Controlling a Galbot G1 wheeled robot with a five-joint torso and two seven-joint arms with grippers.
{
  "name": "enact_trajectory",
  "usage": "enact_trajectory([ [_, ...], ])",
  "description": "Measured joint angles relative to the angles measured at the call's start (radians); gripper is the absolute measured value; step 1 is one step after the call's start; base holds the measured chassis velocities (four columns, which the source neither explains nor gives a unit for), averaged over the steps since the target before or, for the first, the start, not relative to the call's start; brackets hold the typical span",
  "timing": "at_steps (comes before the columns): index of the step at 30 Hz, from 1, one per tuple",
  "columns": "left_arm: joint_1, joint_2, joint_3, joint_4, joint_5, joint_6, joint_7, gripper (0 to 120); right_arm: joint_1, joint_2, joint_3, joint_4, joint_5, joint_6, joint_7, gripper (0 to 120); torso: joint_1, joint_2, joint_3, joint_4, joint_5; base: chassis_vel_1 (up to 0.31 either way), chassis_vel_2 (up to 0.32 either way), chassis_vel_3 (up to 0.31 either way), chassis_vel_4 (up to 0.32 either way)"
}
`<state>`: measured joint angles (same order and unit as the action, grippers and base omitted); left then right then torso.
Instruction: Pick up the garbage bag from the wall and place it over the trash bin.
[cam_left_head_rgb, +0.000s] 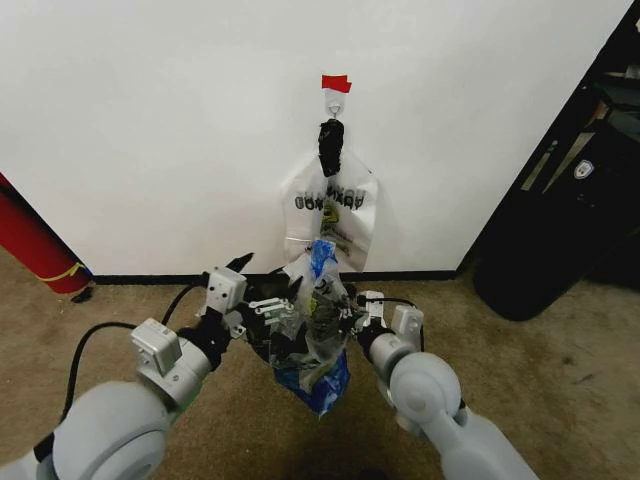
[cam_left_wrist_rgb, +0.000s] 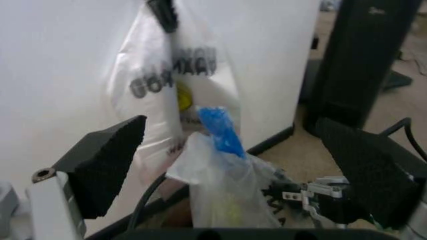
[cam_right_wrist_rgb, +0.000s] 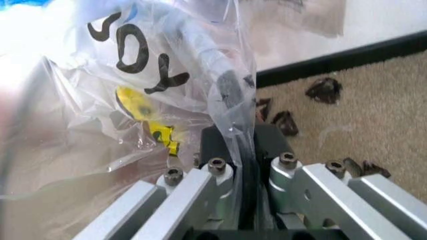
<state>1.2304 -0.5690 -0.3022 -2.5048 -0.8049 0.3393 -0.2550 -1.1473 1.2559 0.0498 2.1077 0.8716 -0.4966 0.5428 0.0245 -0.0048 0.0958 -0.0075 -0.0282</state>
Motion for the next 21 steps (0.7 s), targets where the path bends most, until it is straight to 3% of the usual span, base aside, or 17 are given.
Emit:
enact_trajectory([
  [7, -0.068, 0.126, 0.017, 0.0, -0.003, 0.033, 0.002, 100, 0.014, 0.022, -0.04, -0.01, -0.059, 0.008, -0.027, 1, 0.0, 0.0, 0.0, 0.0015, 0.0001, 0.0, 0.0, 0.0, 0.0],
  [10, -0.18, 0.185, 0.104, 0.0, -0.001, 0.059, 0.008, 99, 0.01, 0.036, -0.041, -0.009, -0.08, 0.008, -0.03, 1, 0.0, 0.0, 0.0, 0.0004, 0.0, 0.0, 0.0, 0.0, 0.0],
  [16, -0.327, 0.204, 0.247, 0.018, -0.019, 0.093, 0.01, 96, -0.005, 0.06, -0.042, -0.01, -0.119, 0.007, -0.039, 1, 0.0, 0.0, 0.0, 0.0005, 0.0, 0.0, 0.0, 0.0, 0.0],
  [18, -0.452, 0.196, 0.351, 0.056, -0.041, 0.104, 0.009, 96, -0.023, 0.065, -0.037, -0.009, -0.135, 0.008, -0.043, 1, 0.0, 0.0, 0.0, 0.0004, 0.0, 0.0, 0.0, 0.0, 0.0],
  [21, -0.488, 0.194, 0.379, 0.076, -0.046, 0.11, 0.007, 96, -0.033, 0.062, -0.031, -0.003, -0.138, 0.008, -0.045, 1, 0.0, 0.0, 0.0, 0.0002, 0.0001, 0.0, 0.0, 0.0, 0.0],
])
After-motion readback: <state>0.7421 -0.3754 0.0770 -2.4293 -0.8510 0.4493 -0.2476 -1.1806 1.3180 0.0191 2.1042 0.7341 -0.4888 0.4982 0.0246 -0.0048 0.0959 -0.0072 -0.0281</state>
